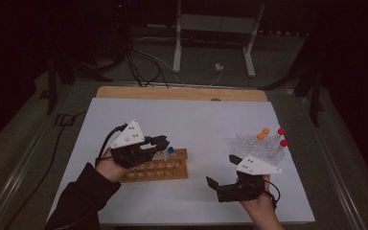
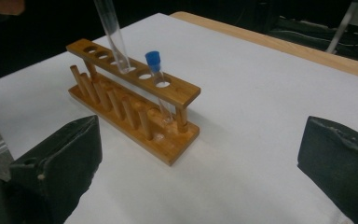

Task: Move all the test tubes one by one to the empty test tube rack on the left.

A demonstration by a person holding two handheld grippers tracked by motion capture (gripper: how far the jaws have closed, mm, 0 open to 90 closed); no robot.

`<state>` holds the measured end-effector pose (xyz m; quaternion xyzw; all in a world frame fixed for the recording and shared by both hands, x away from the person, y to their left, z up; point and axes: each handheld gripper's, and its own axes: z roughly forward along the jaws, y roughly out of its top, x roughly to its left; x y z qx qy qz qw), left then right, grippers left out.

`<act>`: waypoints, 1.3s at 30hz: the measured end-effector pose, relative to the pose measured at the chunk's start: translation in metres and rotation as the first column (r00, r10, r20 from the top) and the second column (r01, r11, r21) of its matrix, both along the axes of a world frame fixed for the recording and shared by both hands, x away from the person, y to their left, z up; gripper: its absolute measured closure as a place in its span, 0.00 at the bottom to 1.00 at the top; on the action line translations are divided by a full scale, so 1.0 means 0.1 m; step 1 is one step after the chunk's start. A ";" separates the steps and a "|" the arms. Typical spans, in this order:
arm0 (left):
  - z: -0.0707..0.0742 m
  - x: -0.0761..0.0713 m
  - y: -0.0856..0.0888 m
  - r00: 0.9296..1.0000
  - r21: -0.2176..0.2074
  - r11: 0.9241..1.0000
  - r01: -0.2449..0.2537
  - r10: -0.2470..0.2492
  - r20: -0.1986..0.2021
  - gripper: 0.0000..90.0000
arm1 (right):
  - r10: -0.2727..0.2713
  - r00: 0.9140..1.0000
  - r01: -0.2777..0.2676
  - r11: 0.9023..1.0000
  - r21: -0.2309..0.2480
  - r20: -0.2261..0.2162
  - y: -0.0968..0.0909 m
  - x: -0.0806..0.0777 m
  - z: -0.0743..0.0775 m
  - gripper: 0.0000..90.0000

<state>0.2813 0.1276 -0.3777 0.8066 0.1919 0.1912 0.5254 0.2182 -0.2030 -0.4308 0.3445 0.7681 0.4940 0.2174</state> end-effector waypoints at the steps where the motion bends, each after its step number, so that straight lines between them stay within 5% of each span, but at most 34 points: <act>1: -0.01 0.03 0.02 1.000 -0.003 1.000 -0.010 0.010 0.003 0.86 | 0.004 1.000 -0.004 1.000 0.004 -0.002 0.00 0.00 0.00 0.00; 11: -0.29 0.21 0.05 0.996 -0.044 0.996 -0.076 0.074 -0.044 0.86 | -0.002 1.000 0.002 1.000 0.008 0.012 -0.05 0.00 0.00 0.00; 28: -0.70 0.28 -0.02 0.989 0.022 0.996 -0.086 0.088 -0.117 0.86 | 0.011 1.000 -0.011 1.000 0.001 0.012 -0.06 0.03 -0.04 0.00; 39: -0.78 0.29 -0.04 0.988 0.056 0.995 -0.083 0.089 -0.124 0.86 | 0.025 0.999 -0.026 0.999 0.021 0.041 -0.10 0.03 -0.02 0.05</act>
